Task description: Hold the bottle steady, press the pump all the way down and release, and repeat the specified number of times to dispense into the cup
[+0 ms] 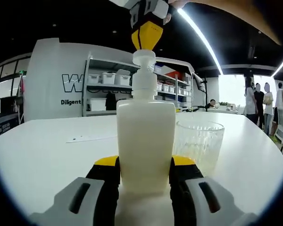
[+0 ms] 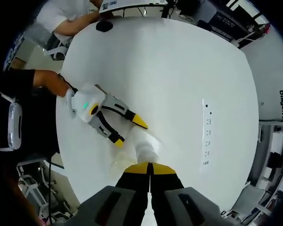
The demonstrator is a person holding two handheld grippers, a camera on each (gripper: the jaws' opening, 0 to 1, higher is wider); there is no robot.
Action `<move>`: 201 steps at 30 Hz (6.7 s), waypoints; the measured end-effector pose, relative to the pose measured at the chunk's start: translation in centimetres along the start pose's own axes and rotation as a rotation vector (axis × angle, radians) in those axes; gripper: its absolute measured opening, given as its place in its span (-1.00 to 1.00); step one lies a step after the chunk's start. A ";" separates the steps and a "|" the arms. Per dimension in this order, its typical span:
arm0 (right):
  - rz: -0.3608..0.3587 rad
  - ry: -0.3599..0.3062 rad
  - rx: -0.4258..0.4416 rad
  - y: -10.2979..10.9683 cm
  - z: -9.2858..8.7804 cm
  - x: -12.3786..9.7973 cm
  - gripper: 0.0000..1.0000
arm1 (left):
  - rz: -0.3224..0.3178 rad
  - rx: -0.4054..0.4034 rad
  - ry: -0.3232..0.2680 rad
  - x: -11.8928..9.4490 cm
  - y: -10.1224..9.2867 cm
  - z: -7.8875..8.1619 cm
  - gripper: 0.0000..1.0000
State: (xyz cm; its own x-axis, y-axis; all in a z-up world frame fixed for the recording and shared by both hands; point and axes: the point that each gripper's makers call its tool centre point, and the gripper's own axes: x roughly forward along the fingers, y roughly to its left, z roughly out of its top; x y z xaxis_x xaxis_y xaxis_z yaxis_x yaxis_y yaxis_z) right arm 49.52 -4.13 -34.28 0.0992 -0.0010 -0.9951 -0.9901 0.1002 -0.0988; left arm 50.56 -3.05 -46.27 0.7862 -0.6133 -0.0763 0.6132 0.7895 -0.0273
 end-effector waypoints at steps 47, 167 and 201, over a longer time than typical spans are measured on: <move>-0.004 0.031 -0.006 0.1 0.0 0.5 -1.00 | 0.001 -0.016 0.004 -0.5 -0.7 -0.3 -0.21; -0.008 -0.031 -0.079 0.1 0.0 -0.5 -1.00 | 0.012 0.001 0.024 -0.9 -1.0 -0.6 -0.22; -0.012 0.024 -0.036 0.2 0.0 -0.3 -1.00 | 0.009 -0.001 0.030 -0.9 -0.9 -0.7 -0.22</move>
State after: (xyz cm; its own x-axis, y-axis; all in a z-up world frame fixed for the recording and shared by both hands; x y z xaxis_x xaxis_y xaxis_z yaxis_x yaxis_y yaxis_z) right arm 49.33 -4.07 -34.01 0.1095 -0.0260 -0.9937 -0.9918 0.0637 -0.1109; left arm 49.27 -3.24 -46.91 0.7892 -0.6049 -0.1062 0.6058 0.7951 -0.0273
